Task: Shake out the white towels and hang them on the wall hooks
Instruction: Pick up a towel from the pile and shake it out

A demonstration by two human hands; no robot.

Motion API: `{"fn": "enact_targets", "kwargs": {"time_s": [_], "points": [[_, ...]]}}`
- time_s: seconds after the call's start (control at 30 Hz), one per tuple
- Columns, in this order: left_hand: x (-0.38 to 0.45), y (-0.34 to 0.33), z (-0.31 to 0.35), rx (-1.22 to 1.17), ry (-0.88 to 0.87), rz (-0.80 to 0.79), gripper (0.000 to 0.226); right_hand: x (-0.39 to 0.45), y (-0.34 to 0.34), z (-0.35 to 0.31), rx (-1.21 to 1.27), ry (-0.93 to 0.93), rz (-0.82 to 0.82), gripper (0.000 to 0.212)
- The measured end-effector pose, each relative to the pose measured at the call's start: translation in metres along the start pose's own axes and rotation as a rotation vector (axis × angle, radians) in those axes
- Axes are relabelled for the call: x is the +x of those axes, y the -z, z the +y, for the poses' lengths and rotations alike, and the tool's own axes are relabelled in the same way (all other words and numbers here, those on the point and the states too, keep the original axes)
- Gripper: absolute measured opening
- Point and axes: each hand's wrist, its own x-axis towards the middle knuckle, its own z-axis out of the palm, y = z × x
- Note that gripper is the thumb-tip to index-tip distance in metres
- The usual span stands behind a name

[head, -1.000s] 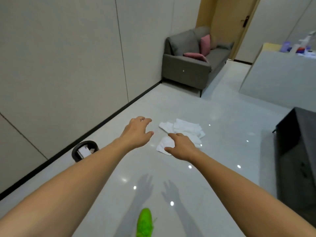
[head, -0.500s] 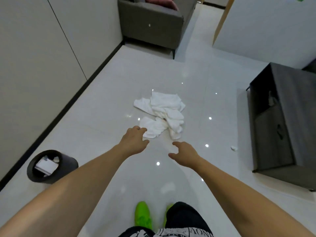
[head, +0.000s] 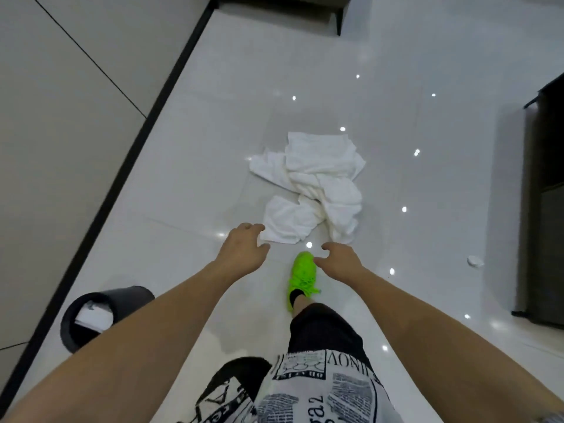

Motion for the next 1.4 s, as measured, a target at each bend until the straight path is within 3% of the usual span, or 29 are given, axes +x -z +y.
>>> {"fn": "enact_targets", "kwargs": {"time_s": [0.17,0.33,0.6,0.77,0.93,1.17,1.4], "points": [[0.081,0.011,-0.010,-0.043,0.142,-0.122,0.052,0.088,0.017,-0.013,0.008,-0.065,-0.096,0.046],[0.163,-0.010,-0.021,-0.083,0.196,-0.227,0.049,0.174,0.004,-0.010,0.098,-0.158,-0.141,0.049],[0.355,-0.118,-0.093,0.052,0.074,-0.395,0.049,0.368,-0.107,0.034,0.341,-0.367,-0.063,0.034],[0.458,-0.194,-0.153,0.166,0.040,-0.466,0.048,0.469,-0.189,0.073,0.432,-0.538,-0.006,0.041],[0.526,-0.245,-0.193,0.248,0.006,-0.532,0.047,0.532,-0.247,0.102,0.398,-0.694,0.181,0.050],[0.536,-0.243,-0.188,0.310,-0.020,-0.567,0.046,0.528,-0.259,0.093,0.407,-0.622,0.322,0.026],[0.446,-0.135,-0.096,0.322,-0.142,-0.549,0.049,0.408,-0.148,0.026,0.594,-0.532,0.494,0.008]]}}
